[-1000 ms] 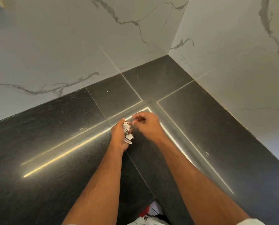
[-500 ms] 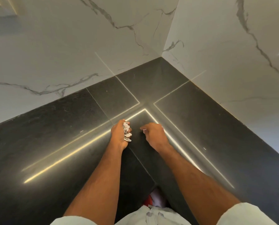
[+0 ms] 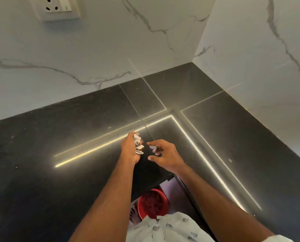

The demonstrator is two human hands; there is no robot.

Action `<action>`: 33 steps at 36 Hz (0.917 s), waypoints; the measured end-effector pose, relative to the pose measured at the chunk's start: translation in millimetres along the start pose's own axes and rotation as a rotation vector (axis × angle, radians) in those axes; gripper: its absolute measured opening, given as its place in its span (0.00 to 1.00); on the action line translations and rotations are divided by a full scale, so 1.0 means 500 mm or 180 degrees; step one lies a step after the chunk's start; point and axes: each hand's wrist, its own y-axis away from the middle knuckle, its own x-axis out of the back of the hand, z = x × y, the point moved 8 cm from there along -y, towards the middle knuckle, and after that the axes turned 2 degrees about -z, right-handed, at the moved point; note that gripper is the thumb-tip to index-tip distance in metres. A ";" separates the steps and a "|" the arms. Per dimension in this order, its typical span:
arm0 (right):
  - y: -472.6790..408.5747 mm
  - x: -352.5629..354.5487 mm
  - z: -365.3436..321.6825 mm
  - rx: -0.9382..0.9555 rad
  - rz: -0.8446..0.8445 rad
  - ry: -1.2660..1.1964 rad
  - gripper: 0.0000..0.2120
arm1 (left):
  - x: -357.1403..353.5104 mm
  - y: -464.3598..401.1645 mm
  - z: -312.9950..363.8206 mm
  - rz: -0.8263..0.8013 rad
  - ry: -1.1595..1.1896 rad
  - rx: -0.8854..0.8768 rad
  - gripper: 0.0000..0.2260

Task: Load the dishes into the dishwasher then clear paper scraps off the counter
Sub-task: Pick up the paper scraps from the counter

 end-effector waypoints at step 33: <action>0.526 -0.128 0.260 -0.1505 0.0252 -0.0865 0.26 | 0.273 0.239 -0.488 0.0582 -0.0870 0.1081 0.12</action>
